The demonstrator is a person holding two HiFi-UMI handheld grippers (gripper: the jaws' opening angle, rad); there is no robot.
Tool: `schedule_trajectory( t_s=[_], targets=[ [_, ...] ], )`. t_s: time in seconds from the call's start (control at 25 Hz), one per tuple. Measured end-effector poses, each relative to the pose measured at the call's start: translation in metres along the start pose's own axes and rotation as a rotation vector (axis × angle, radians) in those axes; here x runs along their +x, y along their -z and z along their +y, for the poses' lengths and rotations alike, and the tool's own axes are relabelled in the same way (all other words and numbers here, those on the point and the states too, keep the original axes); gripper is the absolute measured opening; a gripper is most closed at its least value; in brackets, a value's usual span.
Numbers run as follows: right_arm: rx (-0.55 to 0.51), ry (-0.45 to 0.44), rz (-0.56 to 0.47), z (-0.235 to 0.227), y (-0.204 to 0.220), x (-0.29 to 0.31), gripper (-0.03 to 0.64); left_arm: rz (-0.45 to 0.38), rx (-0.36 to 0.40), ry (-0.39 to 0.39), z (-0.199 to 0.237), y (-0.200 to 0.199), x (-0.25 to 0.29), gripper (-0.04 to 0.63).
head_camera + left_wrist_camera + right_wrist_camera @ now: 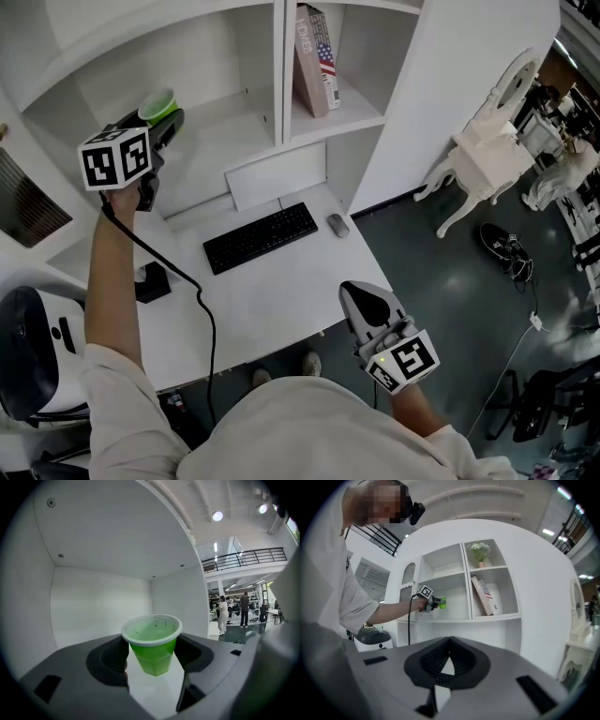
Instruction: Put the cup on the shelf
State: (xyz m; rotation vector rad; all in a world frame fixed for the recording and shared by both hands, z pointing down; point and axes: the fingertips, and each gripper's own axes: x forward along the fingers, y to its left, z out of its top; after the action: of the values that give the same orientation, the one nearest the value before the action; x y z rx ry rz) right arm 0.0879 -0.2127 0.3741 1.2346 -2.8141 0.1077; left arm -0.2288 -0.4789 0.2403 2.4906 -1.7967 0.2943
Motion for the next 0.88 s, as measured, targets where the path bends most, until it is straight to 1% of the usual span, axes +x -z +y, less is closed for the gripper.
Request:
schedule_trajectory(
  t_s=[0.36,0.88],
  targets=[
    [0.008,0.041,0.009,-0.014,0.005,-0.011,0.004,0.077,-0.008,-0.01,0.015,0.021,0.031,0.304],
    [0.025,0.076,0.018,-0.032,0.011,-0.014,0.005,0.149,0.0,-0.02,0.025,0.042,0.062,0.304]
  ],
)
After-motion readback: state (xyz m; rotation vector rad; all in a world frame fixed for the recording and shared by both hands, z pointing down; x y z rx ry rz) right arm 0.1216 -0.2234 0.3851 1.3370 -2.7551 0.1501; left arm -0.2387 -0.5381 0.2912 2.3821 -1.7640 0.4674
